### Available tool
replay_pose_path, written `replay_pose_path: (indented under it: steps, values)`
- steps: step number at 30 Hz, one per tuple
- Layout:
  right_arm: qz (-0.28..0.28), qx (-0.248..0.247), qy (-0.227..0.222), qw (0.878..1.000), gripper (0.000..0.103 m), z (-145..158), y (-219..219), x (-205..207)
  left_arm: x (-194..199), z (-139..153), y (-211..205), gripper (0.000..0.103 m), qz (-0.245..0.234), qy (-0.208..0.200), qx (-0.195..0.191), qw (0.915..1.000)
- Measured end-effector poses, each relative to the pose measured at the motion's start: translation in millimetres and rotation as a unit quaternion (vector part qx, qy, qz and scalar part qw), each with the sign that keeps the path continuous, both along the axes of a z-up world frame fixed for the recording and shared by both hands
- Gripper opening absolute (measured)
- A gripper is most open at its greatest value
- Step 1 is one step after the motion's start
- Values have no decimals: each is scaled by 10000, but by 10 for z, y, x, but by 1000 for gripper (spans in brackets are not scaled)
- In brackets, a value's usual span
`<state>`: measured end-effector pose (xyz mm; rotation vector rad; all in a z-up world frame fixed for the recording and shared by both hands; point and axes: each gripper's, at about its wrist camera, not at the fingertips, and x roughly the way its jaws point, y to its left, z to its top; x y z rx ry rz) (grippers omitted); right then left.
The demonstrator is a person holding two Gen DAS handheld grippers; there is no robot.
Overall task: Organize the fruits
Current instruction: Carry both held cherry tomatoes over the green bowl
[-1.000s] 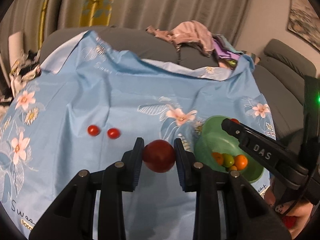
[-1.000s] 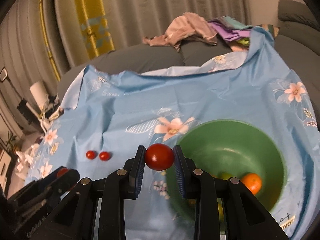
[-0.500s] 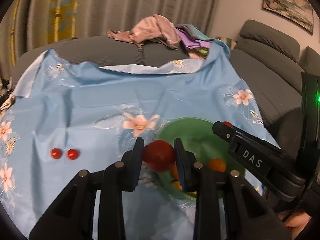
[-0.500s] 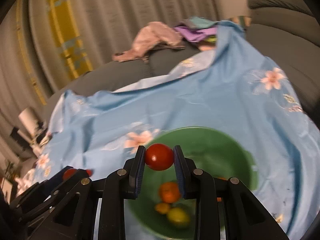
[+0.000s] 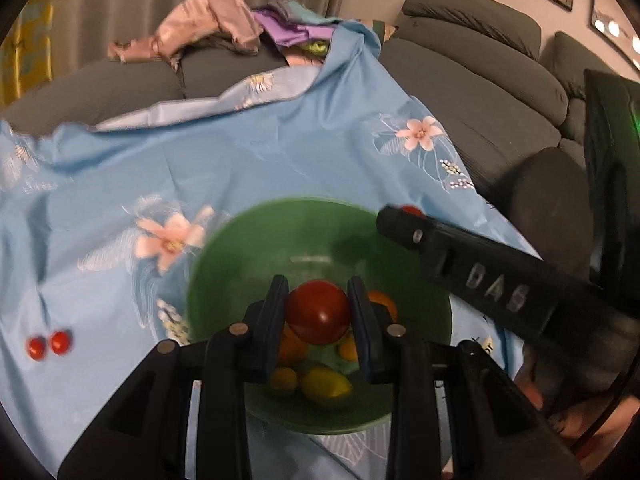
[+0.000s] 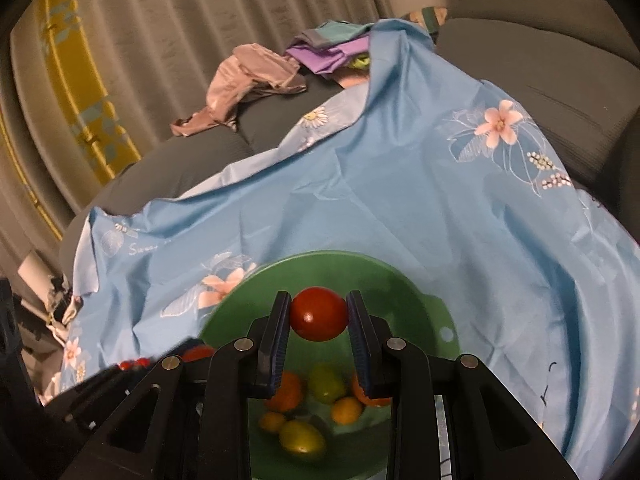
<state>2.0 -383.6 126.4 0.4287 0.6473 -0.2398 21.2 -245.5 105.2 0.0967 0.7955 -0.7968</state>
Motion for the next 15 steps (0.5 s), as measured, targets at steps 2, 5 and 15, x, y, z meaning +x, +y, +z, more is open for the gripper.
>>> replay_pose_path:
  steps: [2, 5, 15]
  values:
    - [-32, 17, 52, 10000, 31, -24, -16, 15, 77, -91, -21, 30, 107, 175, 62, 9998]
    - [-32, 11, 129, 9999, 31, -60, -12, 37, 132, -149, -28, 30, 151, 272, 48, 9995]
    - [-15, -30, 413, 9991, 31, -159, 12, 118, 233, -237, 2, 30, 350, 453, 132, 9983]
